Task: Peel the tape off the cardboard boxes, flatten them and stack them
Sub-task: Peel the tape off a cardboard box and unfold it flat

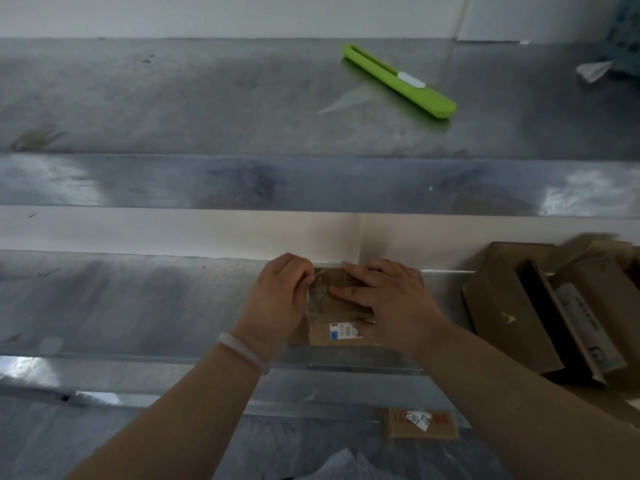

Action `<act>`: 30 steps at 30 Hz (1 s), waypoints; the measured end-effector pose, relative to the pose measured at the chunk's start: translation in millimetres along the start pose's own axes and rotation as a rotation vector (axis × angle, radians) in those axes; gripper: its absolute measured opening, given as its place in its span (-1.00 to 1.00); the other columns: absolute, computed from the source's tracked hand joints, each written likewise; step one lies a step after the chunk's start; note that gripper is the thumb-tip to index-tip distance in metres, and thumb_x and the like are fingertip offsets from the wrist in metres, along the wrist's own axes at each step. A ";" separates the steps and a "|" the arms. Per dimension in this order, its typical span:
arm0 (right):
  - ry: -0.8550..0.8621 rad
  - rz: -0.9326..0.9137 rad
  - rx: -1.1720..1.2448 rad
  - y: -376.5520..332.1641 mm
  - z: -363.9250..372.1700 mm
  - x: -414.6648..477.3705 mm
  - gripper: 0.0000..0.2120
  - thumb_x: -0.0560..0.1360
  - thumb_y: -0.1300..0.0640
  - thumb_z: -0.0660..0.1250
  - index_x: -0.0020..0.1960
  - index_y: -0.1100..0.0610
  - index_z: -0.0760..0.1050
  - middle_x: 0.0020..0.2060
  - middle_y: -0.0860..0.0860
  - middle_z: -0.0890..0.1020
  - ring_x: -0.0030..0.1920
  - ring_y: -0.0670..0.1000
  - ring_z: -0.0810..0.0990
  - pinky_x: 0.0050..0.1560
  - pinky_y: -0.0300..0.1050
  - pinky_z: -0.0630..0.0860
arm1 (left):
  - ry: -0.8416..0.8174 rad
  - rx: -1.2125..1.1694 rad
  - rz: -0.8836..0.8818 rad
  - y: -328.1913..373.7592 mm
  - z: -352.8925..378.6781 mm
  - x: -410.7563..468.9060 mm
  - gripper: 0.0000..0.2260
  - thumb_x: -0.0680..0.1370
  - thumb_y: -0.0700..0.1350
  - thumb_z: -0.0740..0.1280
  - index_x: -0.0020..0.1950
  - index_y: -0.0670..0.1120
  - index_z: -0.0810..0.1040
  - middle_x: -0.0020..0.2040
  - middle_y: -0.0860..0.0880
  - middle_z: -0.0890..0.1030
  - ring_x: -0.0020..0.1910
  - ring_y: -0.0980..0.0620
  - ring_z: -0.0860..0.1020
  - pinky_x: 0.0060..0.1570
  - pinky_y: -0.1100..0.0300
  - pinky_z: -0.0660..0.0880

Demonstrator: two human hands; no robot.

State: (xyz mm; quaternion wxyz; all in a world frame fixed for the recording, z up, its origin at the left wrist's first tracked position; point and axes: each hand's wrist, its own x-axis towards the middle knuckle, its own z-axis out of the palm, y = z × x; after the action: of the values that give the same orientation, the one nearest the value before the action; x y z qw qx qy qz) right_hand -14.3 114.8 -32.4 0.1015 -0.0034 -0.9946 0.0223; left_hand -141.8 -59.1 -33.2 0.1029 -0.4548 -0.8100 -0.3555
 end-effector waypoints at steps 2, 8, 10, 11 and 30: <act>0.001 0.000 -0.006 -0.4 -0.5 0.4 -0.38 0.21 -0.19 0.49 0.26 -0.27 0.50 0.32 -0.10 0.52 0.19 0.09 0.53 0.16 0.09 0.47 | 0.005 -0.013 -0.024 0.5 -0.2 -1.2 -0.90 0.51 -0.28 0.27 -0.18 -0.12 0.46 -0.22 0.03 0.48 -0.24 0.11 0.40 -0.24 0.40 0.32; -0.023 -0.001 -0.005 -2.5 -3.6 -0.3 -0.38 0.21 -0.20 0.49 0.27 -0.27 0.50 0.32 -0.09 0.53 0.19 0.08 0.53 0.15 0.09 0.46 | 0.020 -0.038 -0.044 3.3 -1.6 -7.8 -0.88 0.51 -0.29 0.29 -0.19 -0.11 0.44 -0.23 0.08 0.44 -0.25 0.23 0.37 -0.21 0.48 0.31; -0.039 0.010 0.004 -3.2 -4.9 -0.2 -0.39 0.23 -0.20 0.47 0.28 -0.28 0.48 0.34 -0.10 0.51 0.21 0.08 0.51 0.18 0.09 0.43 | 0.000 -0.039 0.000 1.4 -3.0 -10.1 -0.91 0.53 -0.22 0.23 -0.17 -0.10 0.43 -0.21 0.09 0.42 -0.25 0.20 0.34 -0.21 0.47 0.29; -0.045 0.016 0.014 -3.5 -5.3 -0.1 -0.39 0.24 -0.19 0.46 0.28 -0.28 0.48 0.35 -0.10 0.50 0.22 0.08 0.50 0.19 0.09 0.42 | -0.008 -0.036 0.024 0.7 -3.5 -10.7 -0.91 0.53 -0.19 0.20 -0.17 -0.09 0.42 -0.21 0.09 0.42 -0.24 0.18 0.34 -0.21 0.45 0.29; -0.200 0.065 -0.005 -7.8 -13.8 3.6 -0.39 0.32 -0.24 0.39 0.36 -0.32 0.38 0.42 -0.13 0.41 0.30 0.05 0.42 0.26 0.08 0.36 | -0.133 -0.380 -0.800 16.5 -13.1 1.6 -0.88 0.44 -0.07 0.47 -0.10 -0.10 0.62 -0.27 0.02 0.66 -0.30 0.09 0.64 -0.19 0.15 0.62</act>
State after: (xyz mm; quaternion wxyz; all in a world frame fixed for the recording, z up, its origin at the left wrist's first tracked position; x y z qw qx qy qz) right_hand -15.0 107.6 -17.8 0.0011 -0.0335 -0.9992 0.0232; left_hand -131.4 -61.3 -14.9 -0.1802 -0.1387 -0.8474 -0.4798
